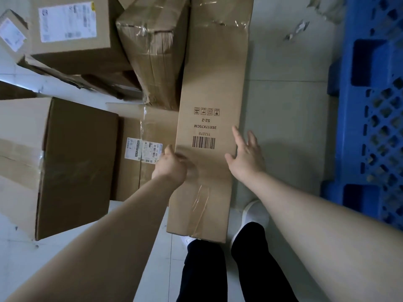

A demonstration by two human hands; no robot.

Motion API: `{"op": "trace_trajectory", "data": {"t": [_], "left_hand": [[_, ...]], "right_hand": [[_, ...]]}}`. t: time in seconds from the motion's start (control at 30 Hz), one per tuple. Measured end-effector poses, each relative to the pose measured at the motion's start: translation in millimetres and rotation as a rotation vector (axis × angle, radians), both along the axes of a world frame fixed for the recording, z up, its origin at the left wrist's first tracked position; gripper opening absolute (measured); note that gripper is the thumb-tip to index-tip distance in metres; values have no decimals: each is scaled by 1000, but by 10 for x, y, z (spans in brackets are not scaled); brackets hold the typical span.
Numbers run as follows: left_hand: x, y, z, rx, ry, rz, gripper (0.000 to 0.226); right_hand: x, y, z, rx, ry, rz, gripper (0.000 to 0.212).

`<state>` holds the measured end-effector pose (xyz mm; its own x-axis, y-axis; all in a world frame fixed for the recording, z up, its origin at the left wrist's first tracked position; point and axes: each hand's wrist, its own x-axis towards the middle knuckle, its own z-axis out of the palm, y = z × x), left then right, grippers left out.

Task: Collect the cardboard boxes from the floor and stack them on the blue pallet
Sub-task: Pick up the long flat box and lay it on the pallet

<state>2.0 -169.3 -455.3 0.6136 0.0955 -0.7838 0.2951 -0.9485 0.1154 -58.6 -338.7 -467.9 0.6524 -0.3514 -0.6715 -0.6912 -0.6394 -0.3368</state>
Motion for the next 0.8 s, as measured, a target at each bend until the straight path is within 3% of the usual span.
{"op": "trace_trajectory", "data": {"t": [0.3,0.43,0.6,0.73,0.8], "left_hand": [[-182,-286,-58,-70,-21,57,44],[-403,-543,-124,-152,-11,41,39],[-662,-799,-175,-305,-114,70,50],[-745,-941,-366,-504,-57,385,32],[-718,-974,-505,-429,-69,310,26]], "right_hand": [[-112,-201,-225,-52,85,33,72],[-181,-440,-288,73,76,-139,75],[-351,-656,-477,122,32,-398,84],[-470,-796,-626,185,28,-612,115],[-527,-880,-737,201,38,-639,123]]}}
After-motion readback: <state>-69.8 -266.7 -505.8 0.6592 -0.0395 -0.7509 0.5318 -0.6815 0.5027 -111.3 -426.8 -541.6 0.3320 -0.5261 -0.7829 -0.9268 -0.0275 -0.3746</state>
